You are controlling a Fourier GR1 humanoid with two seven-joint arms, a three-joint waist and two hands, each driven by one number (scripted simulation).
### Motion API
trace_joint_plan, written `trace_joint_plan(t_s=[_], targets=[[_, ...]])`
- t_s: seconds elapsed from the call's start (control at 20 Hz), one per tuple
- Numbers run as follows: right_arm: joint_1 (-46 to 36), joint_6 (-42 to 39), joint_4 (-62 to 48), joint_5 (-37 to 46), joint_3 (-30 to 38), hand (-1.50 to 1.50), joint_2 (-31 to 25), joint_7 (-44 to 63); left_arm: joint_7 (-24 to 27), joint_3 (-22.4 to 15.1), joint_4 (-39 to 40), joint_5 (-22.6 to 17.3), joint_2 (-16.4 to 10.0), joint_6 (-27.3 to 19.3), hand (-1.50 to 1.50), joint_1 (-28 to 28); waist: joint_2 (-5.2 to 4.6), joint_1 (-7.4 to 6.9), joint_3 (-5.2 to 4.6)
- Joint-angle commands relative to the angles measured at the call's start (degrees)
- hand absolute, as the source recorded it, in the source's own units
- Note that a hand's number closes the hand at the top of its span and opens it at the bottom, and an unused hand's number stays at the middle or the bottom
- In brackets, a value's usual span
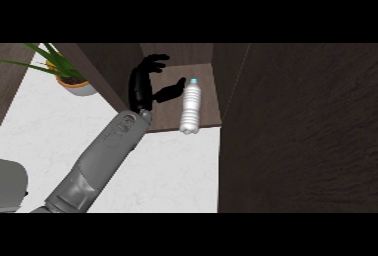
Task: Pick up the bottled water, place it into the cabinet and close the cabinet
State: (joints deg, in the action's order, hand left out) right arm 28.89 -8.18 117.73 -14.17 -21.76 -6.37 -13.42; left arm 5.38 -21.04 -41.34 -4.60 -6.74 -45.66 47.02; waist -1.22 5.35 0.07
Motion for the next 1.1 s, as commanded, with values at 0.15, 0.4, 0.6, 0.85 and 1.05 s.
trace_joint_plan(t_s=[0.15, 0.4, 0.6, 0.85, 1.05], targets=[[-0.5, 0.64, -0.36, 1.37, -0.86, -1.5, 0.75, -0.95, 6.02, 5.87, 17.06, -1.06, -0.04, 4.34, -1.5, 8.93, -0.55, -0.44, -0.19], [2.95, -1.59, 0.69, -0.19, -0.13, -1.5, -1.85, -1.88, 10.28, 10.18, 20.6, -3.39, 0.52, 6.33, -1.5, 10.45, -0.32, -0.53, -0.17], [1.68, 0.07, -1.72, 1.47, 0.02, -1.5, -0.19, -3.15, 18.33, 13.49, 19.98, -5.68, 1.04, 10.43, -1.5, 9.79, -0.28, -1.27, -0.18], [3.14, 1.63, 3.55, 2.42, -1.51, -1.5, -0.76, -0.27, 25.65, 18.89, 16.76, -11.03, -0.52, 21.2, -1.5, 8.55, 0.37, -2.79, -0.2], [1.76, 1.32, 1.53, 2.22, -0.34, -1.5, -0.81, -1.59, 31.54, 20.85, 20.01, -12.05, 4.12, 23.73, -1.5, 9.64, 0.44, -3.02, -0.12]])
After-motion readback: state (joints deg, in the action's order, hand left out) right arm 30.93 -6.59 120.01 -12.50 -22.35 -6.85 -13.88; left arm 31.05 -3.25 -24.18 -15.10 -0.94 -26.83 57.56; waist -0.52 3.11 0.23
